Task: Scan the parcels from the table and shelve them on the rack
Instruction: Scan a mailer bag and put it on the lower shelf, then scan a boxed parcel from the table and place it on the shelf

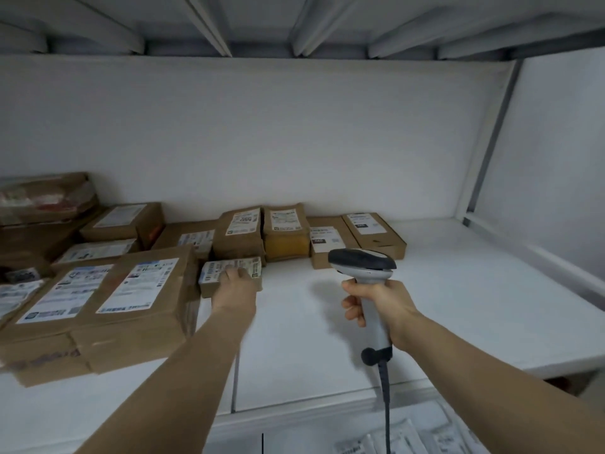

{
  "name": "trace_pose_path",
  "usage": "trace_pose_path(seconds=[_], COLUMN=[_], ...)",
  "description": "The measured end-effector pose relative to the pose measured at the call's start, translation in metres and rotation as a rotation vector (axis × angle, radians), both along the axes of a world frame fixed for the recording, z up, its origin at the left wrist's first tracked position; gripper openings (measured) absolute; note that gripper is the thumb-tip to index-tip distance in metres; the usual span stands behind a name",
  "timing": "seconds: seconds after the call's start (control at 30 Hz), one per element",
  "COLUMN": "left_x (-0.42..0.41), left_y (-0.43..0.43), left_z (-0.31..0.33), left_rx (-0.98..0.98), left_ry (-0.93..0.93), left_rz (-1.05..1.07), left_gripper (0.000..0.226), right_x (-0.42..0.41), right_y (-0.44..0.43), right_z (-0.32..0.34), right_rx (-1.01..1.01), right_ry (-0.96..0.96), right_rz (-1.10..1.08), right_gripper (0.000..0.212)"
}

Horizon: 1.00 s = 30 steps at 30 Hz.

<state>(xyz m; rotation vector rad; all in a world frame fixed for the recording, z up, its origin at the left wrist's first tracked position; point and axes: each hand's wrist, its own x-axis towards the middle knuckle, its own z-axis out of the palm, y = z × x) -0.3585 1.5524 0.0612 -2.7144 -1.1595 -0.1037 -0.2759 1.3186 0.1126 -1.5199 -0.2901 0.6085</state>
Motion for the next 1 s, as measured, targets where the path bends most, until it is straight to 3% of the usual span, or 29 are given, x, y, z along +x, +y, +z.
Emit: trace_pose_path(seconds=[0.37,0.63,1.0], left_x=[0.070,0.148,0.216], left_y=[-0.199,-0.424,-0.699], left_z=[0.033,0.030,0.008], left_rx=[-0.103,-0.083,-0.078], left_ry=[0.038,0.027,0.108], left_rz=[-0.473,-0.864,-1.313], left_gripper=[0.022,0.026,0.023], right_x=[0.011,0.037,0.034], right_y=[-0.163,-0.377,-0.659], right_z=[0.001,-0.010,-0.035], right_rx=[-0.017,-0.015,-0.243], right_ry=[-0.002,0.013,0.021], right_rz=[-0.109,-0.422,-0.908], right_gripper=[0.011,0.012,0.011])
